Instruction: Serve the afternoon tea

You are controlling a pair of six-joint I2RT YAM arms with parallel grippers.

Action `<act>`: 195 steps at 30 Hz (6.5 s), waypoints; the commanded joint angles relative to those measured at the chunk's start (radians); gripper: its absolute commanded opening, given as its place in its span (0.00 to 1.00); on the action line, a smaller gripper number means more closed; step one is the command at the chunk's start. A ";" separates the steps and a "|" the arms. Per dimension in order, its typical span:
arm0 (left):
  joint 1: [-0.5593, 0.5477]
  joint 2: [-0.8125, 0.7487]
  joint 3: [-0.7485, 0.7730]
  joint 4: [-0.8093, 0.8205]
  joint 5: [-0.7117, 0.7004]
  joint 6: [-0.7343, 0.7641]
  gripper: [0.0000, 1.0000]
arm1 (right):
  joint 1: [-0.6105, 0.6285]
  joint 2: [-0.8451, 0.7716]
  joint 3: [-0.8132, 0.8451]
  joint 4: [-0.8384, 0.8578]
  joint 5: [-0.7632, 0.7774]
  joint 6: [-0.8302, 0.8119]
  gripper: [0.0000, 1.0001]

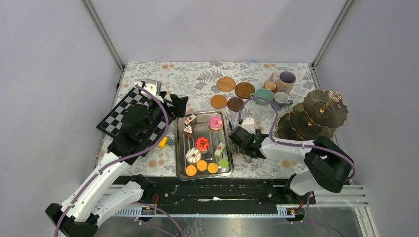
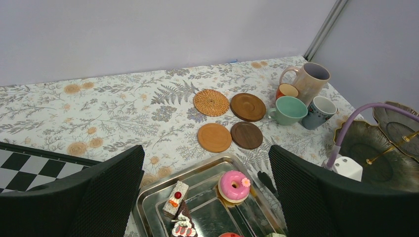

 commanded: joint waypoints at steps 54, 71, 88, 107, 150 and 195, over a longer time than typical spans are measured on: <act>-0.003 0.020 -0.008 0.058 0.025 -0.013 0.99 | 0.002 -0.340 0.069 -0.155 0.075 -0.080 0.75; -0.003 0.143 0.260 -0.021 0.132 -0.082 0.99 | -0.048 -0.253 0.428 -0.594 -0.409 -0.218 0.74; -0.003 0.095 0.110 0.059 0.035 0.019 0.99 | -0.048 0.059 0.610 -0.564 -0.314 -0.258 0.73; -0.003 0.075 0.087 0.069 0.026 0.028 0.99 | -0.048 0.227 0.725 -0.563 -0.250 -0.324 0.76; -0.003 0.075 0.081 0.088 0.037 0.025 0.99 | -0.026 0.201 0.732 -0.503 -0.187 -0.295 0.64; -0.041 -0.035 0.075 0.116 0.175 -0.079 0.99 | -0.411 -0.292 0.125 -0.443 0.252 0.451 0.62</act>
